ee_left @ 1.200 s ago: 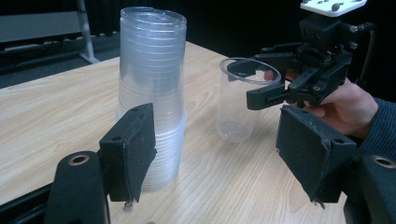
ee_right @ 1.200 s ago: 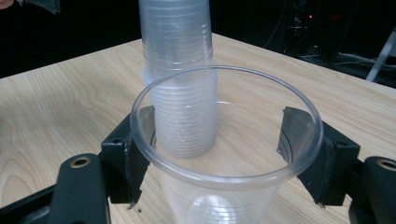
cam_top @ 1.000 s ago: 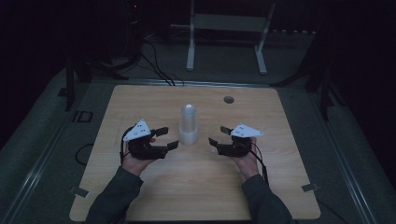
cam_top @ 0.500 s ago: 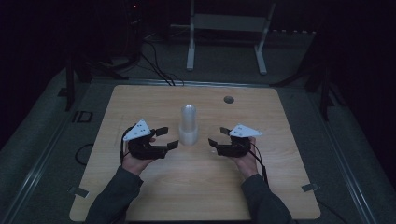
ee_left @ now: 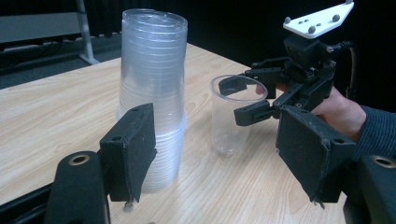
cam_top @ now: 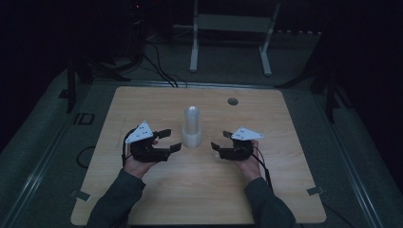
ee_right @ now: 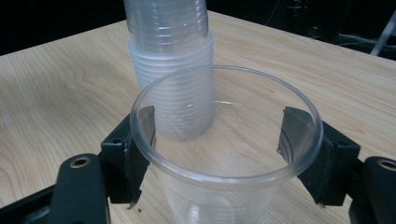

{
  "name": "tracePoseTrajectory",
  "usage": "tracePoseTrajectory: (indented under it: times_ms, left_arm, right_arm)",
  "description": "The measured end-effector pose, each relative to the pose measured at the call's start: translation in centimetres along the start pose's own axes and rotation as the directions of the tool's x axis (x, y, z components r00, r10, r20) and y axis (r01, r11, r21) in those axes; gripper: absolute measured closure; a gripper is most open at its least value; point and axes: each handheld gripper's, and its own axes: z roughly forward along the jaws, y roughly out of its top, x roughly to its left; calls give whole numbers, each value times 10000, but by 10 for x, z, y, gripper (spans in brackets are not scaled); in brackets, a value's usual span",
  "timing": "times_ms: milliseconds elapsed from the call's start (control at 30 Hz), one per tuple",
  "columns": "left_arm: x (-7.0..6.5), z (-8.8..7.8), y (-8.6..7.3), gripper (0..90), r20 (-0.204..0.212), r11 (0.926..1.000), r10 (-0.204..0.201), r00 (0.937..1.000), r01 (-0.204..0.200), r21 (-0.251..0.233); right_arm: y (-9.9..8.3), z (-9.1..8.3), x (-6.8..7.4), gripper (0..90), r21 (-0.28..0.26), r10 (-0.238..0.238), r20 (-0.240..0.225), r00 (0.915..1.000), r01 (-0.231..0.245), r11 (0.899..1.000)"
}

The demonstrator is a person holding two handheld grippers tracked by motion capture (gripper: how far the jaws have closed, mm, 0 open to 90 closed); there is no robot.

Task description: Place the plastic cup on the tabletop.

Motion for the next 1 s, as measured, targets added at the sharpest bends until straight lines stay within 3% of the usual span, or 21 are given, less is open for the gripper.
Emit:
tracePoseTrajectory:
  times_ms: [767, 1000]
  left_arm:
    - [0, 0, 0, 286, 7, 10000, 16, 10000, -16, 9]
    - [-1, 0, 0, 286, 19, 10000, 20, 10000, -20, 33]
  right_arm:
    - [-8, 1, 2, 268, 201, 22, 172, 9998, -26, 9998]
    - [-10, 0, 5, 217, 277, -83, 142, 9999, 80, 9996]
